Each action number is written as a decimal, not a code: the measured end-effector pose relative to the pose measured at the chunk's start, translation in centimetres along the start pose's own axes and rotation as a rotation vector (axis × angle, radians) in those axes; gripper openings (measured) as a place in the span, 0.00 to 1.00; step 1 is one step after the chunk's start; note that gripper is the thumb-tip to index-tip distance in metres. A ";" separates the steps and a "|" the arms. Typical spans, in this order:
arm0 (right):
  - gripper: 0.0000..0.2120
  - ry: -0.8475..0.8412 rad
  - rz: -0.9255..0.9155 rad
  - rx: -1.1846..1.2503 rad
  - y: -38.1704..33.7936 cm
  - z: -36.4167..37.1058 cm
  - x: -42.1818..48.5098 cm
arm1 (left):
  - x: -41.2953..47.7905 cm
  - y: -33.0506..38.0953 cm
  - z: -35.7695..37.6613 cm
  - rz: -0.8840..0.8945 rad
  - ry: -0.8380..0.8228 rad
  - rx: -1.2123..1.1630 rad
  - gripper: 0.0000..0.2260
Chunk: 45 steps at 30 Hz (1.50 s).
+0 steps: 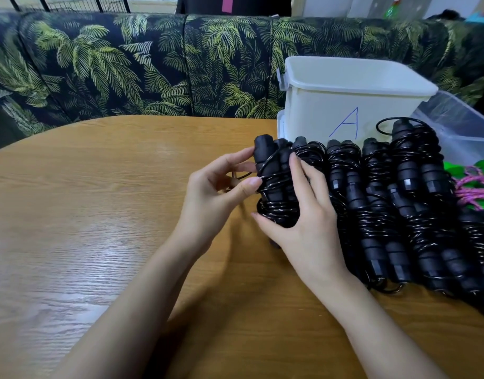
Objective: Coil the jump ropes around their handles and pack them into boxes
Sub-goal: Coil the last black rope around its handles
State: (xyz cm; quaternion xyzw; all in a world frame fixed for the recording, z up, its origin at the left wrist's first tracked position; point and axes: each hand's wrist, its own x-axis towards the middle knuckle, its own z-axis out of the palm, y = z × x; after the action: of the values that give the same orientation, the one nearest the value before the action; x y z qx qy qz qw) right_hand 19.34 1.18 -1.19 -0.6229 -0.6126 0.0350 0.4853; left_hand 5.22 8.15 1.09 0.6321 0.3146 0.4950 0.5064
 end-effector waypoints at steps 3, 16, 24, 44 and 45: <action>0.43 -0.014 0.067 0.215 -0.1 -0.2 0.2 | 0.2 0.0 -0.5 0.006 -0.067 -0.003 0.18; 0.31 -0.213 0.215 0.665 -0.9 -1.0 0.2 | 0.5 0.7 -1.2 -0.226 -0.147 -0.180 0.33; 0.38 -0.167 0.113 0.401 -1.0 0.1 0.0 | 0.2 0.7 -0.1 -0.182 0.050 -0.187 0.29; 0.34 -0.108 0.103 0.401 -0.4 0.1 0.3 | 0.1 1.0 -0.3 -0.156 0.139 -0.126 0.19; 0.34 -0.113 0.132 0.442 -0.3 0.0 0.3 | 0.2 1.0 -0.4 -0.157 0.126 -0.126 0.18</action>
State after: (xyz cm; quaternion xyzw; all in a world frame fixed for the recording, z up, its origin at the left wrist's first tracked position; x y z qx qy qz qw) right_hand 19.18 1.41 -0.81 -0.5372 -0.5741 0.2350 0.5714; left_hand 4.76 8.16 2.10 0.5401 0.3624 0.5115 0.5615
